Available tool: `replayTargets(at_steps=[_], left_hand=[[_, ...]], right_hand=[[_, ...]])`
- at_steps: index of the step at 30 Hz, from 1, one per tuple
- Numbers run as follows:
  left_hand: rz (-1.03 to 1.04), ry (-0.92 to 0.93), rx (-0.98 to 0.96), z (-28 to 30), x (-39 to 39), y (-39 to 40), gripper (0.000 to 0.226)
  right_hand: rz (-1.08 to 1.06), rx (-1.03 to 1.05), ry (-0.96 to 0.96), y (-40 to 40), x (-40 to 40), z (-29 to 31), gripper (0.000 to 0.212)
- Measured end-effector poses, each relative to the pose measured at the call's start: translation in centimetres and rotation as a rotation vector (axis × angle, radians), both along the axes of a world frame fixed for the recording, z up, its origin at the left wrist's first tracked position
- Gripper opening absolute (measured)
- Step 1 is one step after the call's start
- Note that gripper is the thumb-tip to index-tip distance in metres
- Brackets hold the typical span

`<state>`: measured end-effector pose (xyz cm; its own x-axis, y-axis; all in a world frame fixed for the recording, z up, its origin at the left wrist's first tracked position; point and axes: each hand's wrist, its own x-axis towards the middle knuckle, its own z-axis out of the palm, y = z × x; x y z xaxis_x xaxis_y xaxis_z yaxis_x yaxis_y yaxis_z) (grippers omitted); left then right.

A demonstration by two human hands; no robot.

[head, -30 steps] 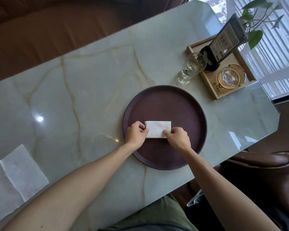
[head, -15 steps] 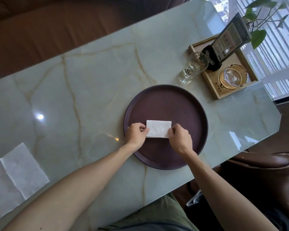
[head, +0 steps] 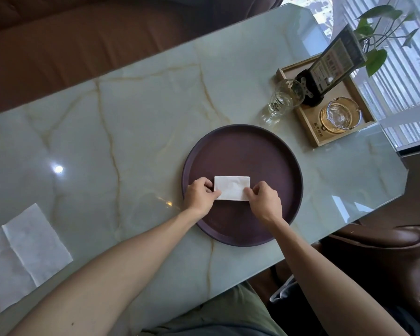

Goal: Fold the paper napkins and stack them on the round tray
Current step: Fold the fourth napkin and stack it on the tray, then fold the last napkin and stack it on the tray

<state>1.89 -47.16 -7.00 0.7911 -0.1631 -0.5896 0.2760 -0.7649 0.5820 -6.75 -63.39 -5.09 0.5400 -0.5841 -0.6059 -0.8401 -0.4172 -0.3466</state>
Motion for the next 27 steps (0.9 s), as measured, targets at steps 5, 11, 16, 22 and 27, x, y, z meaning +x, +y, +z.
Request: replayTargets(at_steps=[5, 11, 16, 22, 27], left_hand=[[-0.010, 0.011, 0.001, -0.1, 0.0, 0.3, 0.024], [-0.066, 0.042, 0.038, 1.7, 0.9, 1.8, 0.021], [-0.085, 0.080, 0.074, 3.6, 2.9, 7.4, 0.014], [0.085, 0.040, 0.079, 6.4, 5.0, 18.5, 0.013], [0.270, 0.002, 0.048, 7.9, 5.1, 29.1, 0.029]], right_hand=[[-0.019, 0.003, 0.027, 0.1, 0.1, 0.5, 0.027], [-0.007, -0.102, 0.092, 0.1, 0.6, 2.4, 0.027], [0.128, -0.163, 0.021, 2.2, 3.6, 4.9, 0.025], [0.344, -0.016, -0.108, 9.8, 9.4, 7.1, 0.024], [0.530, 0.086, -0.107, 19.2, 12.7, 7.9, 0.047]])
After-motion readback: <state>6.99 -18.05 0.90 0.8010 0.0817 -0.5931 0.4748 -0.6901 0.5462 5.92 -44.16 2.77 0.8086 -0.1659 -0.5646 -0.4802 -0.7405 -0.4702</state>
